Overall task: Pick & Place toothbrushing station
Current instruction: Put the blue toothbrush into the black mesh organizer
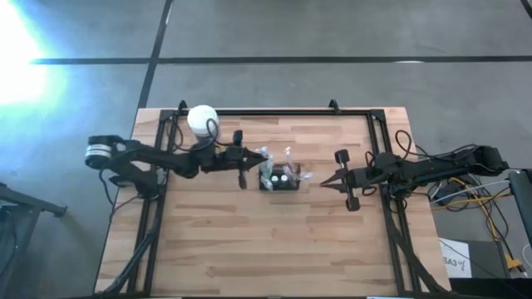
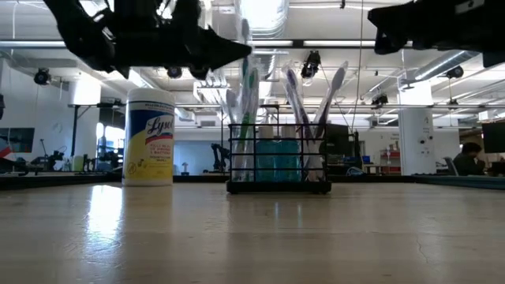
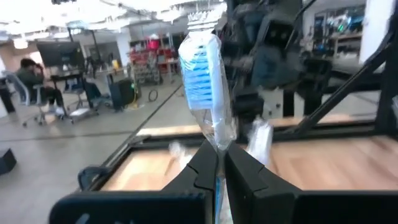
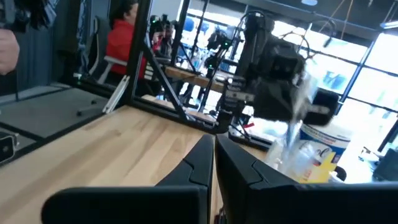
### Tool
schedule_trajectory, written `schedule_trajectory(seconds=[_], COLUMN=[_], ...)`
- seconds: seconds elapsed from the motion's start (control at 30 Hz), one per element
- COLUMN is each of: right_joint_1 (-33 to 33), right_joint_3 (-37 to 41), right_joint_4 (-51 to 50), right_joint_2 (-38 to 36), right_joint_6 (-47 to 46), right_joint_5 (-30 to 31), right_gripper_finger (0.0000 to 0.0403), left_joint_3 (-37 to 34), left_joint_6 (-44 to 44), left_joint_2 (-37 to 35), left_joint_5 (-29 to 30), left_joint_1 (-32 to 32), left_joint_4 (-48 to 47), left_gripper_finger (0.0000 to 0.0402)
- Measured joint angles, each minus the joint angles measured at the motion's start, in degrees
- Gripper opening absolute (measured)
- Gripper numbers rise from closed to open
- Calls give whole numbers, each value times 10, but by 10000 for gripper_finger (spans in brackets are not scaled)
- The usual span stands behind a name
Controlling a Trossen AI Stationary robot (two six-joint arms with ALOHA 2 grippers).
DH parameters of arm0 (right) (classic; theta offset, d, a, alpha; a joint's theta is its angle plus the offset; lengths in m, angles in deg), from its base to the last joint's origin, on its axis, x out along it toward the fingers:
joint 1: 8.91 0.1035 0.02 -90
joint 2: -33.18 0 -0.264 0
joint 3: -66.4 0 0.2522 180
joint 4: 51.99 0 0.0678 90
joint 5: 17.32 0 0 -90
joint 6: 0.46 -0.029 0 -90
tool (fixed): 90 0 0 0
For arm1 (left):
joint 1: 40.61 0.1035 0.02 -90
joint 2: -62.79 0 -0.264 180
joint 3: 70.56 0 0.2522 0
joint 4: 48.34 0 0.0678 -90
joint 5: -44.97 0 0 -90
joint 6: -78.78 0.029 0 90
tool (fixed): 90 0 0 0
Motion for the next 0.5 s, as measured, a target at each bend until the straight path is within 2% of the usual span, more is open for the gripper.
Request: schedule_trajectory(seconds=[0.23, 0.5], right_joint_1=[1, 0], right_joint_3=[2, 6], right_joint_4=[2, 8], right_joint_2=[-6, -6], right_joint_6=[-17, -18], right_joint_5=[-1, -1], right_gripper_finger=[13, 13], left_joint_3=[17, -6], left_joint_6=[0, 4], left_joint_2=[68, 96], left_joint_5=[-2, 0], left_joint_1=[10, 10], left_joint_4=[2, 1], left_gripper_finger=[15, 15])
